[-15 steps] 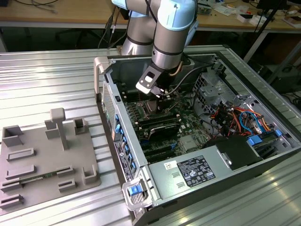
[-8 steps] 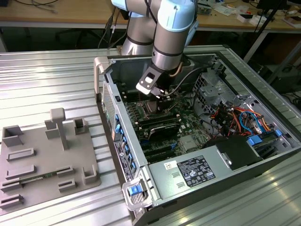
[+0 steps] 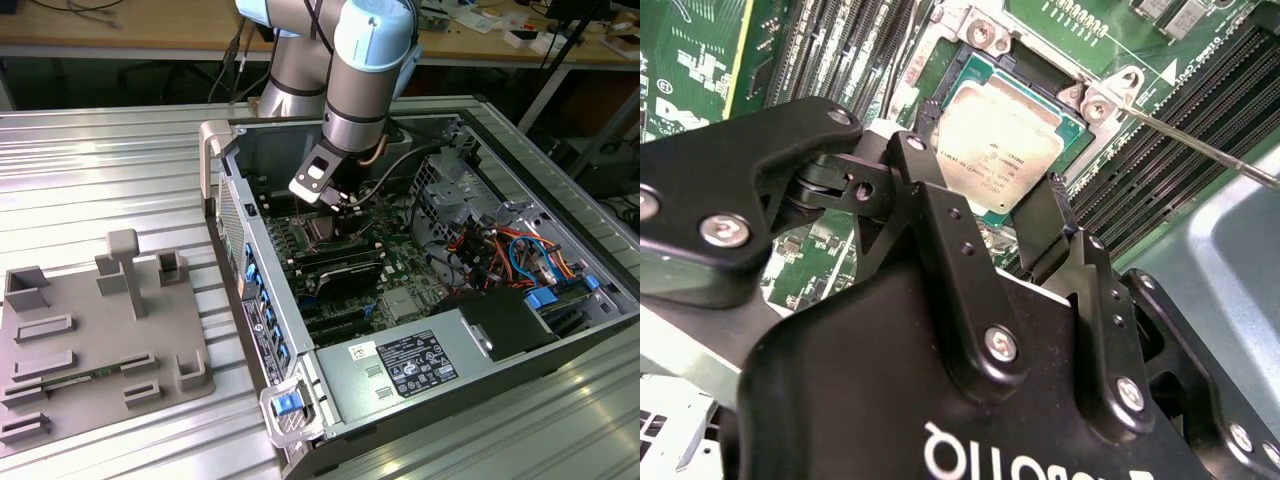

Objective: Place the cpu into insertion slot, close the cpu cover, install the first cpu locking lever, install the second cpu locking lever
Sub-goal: 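Place the cpu into insertion slot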

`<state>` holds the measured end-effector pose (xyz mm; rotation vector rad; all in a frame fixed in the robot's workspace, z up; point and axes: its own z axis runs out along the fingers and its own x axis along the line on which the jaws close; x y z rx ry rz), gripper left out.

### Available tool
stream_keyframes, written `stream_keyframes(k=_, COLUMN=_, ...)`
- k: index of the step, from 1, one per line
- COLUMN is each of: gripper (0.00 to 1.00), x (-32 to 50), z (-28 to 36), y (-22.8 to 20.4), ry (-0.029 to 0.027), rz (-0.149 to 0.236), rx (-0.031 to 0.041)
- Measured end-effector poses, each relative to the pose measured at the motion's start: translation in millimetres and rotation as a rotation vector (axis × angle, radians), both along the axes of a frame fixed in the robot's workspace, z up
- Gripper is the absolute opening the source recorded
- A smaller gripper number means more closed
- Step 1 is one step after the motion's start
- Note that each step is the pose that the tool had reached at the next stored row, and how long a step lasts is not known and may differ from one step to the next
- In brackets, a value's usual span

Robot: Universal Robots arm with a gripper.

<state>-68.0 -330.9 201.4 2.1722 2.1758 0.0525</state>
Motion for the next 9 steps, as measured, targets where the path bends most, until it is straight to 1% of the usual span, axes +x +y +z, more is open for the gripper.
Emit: stream_keyframes(k=9, gripper=0.55, x=0.7, z=-0.2, y=0.0, ry=-0.0001, rz=-0.004, rx=0.0002)
